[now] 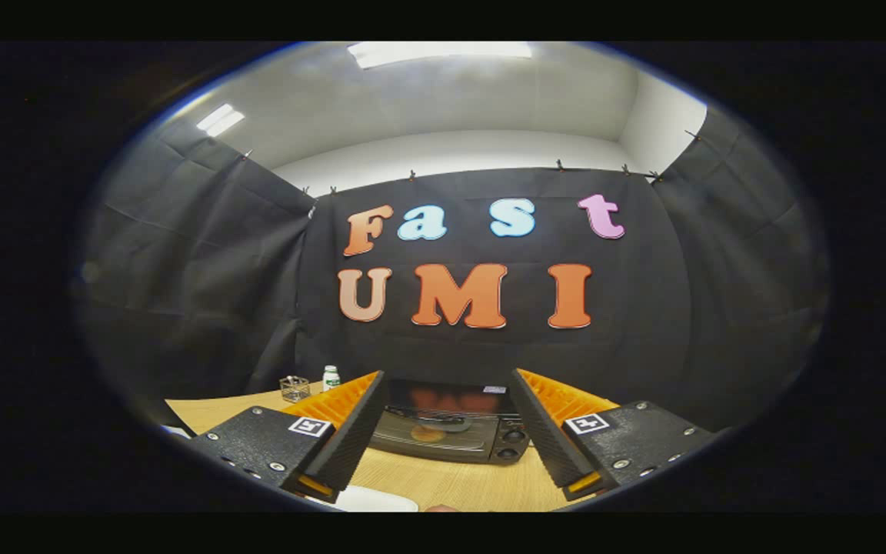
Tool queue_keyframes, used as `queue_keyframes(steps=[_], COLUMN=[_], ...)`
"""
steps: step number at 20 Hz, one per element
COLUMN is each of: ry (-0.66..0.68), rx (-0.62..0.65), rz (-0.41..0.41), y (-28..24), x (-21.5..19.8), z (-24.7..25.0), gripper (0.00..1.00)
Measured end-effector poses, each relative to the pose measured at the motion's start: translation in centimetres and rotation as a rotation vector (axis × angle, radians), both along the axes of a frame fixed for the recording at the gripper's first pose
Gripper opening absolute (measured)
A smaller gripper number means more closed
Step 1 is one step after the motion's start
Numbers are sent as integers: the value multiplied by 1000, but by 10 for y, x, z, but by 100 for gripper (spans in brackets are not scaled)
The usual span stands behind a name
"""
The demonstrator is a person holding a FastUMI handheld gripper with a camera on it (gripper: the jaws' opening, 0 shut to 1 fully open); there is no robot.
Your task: Open the toaster oven, put the food inside, and close the toaster oven door.
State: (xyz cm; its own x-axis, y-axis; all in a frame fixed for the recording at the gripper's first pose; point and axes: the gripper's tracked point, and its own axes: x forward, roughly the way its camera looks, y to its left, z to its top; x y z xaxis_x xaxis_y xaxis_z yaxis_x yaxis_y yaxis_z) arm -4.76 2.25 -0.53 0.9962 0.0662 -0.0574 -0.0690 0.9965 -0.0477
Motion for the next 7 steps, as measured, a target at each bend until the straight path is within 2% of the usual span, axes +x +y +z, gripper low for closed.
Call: queue_keyframes(steps=[7], ry=[-11], rx=[-4], rz=[3], y=[2], x=[-1], z=[3], gripper=[95])
